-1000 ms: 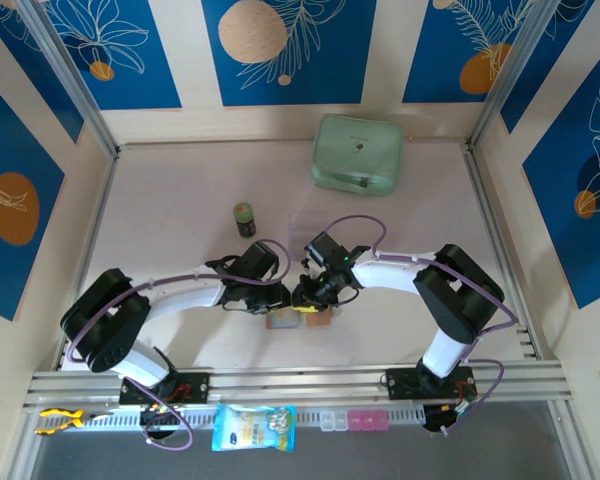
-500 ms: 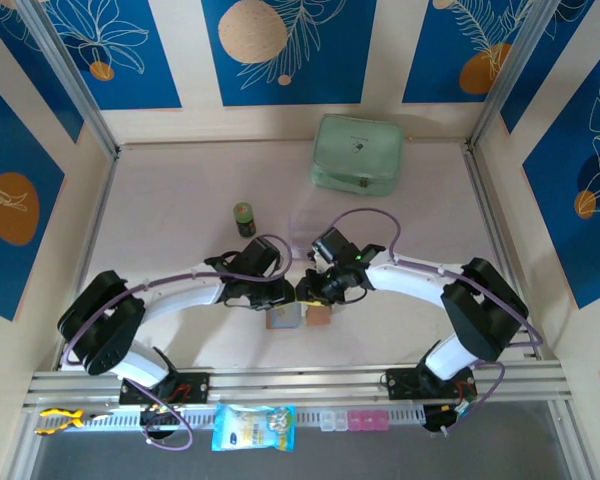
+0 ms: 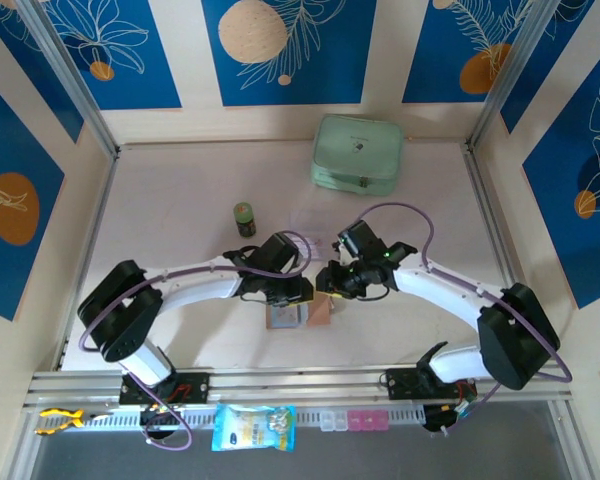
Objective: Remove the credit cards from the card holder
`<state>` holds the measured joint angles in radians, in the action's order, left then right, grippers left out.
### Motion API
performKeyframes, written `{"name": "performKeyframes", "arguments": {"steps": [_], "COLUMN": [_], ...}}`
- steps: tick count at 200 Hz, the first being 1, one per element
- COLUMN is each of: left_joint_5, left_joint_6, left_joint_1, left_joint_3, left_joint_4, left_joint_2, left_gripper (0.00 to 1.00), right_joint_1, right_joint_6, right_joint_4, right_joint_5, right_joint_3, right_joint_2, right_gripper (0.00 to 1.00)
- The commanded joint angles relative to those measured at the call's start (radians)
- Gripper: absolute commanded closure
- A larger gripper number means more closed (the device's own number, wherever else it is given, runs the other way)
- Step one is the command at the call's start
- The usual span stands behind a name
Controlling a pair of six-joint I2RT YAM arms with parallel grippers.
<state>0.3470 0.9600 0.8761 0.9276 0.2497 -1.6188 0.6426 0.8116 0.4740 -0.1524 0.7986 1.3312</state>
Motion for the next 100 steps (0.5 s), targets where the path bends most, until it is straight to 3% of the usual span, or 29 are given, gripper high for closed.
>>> {"name": "performKeyframes", "arguments": {"steps": [1, 37, 100], "left_joint_5": [0.026, 0.01, 0.007], "left_joint_6": [-0.011, -0.012, -0.035], "left_joint_1": [0.011, 0.012, 0.011], "left_joint_3": [0.041, 0.062, 0.105], "left_joint_4": [0.0, 0.001, 0.023], "left_joint_2": [-0.028, -0.04, -0.058], "left_gripper": [0.68, 0.58, 0.5], "right_joint_1": [-0.014, -0.02, -0.019], "right_joint_6": [-0.019, -0.022, -0.022], "right_joint_4": [0.054, 0.074, 0.091], "right_joint_5": [0.011, 0.015, 0.016], "right_joint_3": [-0.022, -0.021, -0.006], "right_joint_2": [-0.04, -0.061, -0.069], "right_gripper": [0.66, 0.65, 0.65]}}
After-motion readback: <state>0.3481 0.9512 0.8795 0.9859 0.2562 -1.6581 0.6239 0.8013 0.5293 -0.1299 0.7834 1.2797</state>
